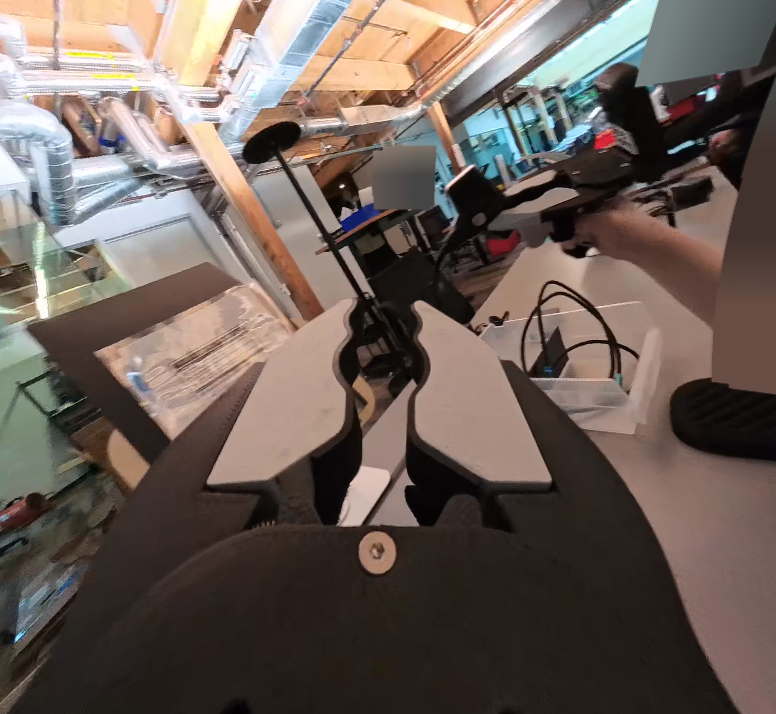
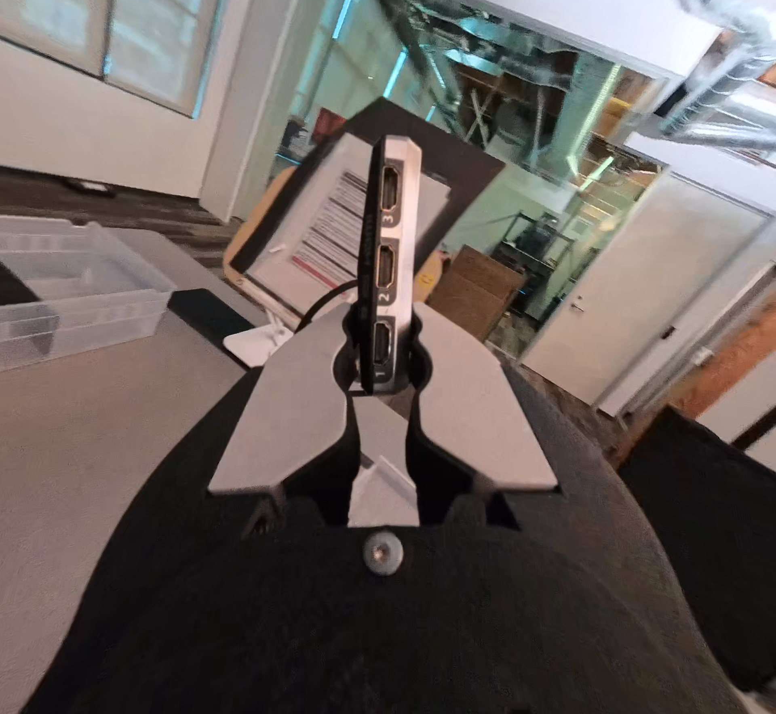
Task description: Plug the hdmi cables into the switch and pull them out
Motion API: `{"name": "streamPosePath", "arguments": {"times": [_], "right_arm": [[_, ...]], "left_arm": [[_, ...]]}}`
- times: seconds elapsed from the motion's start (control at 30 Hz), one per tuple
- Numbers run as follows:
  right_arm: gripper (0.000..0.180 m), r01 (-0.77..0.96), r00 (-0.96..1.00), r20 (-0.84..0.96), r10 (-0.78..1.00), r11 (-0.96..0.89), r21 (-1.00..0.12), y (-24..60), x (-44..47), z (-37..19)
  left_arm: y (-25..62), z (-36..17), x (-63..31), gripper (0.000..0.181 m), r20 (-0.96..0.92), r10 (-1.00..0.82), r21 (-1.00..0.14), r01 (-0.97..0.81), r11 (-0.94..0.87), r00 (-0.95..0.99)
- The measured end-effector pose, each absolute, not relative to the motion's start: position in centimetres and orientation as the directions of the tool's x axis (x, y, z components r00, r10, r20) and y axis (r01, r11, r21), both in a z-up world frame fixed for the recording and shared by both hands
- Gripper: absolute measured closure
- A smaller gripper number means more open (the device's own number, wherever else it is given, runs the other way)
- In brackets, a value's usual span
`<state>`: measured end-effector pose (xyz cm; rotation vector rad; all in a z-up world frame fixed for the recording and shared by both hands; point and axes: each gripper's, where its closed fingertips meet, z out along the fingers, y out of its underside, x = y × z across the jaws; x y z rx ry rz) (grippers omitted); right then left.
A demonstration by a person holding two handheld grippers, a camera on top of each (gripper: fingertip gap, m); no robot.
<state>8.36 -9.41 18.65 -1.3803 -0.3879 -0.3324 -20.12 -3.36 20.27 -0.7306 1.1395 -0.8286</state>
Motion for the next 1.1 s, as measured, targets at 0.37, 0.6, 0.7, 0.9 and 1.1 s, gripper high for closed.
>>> {"name": "streamPosePath", "arguments": {"times": [0.37,0.6,0.7,0.9,1.1], "right_arm": [[0.158,0.080,0.992,0.098,-0.077,-0.210,-0.974,-7.0,19.9,9.0],[0.158,-0.342,0.930,-0.358,-0.077,-0.533,-0.774,-5.7,20.6,-0.4],[0.157,-0.386,0.913,-0.389,-0.120,-0.557,-0.735,-5.8,20.9,-0.9],[0.144,-0.181,0.966,-0.099,-0.237,-0.353,-0.918,-6.9,23.7,4.8],[0.145,0.026,0.991,0.073,-0.114,-0.365,-0.931,-6.1,20.6,6.1]], "left_arm": [[-3.3,19.3,-19.6,0.164,-0.494,-0.852,-0.847,0.124,0.517,0.174],[-3.4,18.2,-18.6,0.164,-0.507,-0.849,-0.850,0.077,0.521,0.149],[-3.5,17.9,-18.3,0.164,-0.515,-0.846,-0.848,0.061,0.526,0.138],[-3.6,17.5,-18.0,0.164,-0.524,-0.842,-0.845,0.043,0.533,0.125],[-3.6,17.3,-17.9,0.164,-0.528,-0.840,-0.844,0.034,0.536,0.122]]}}
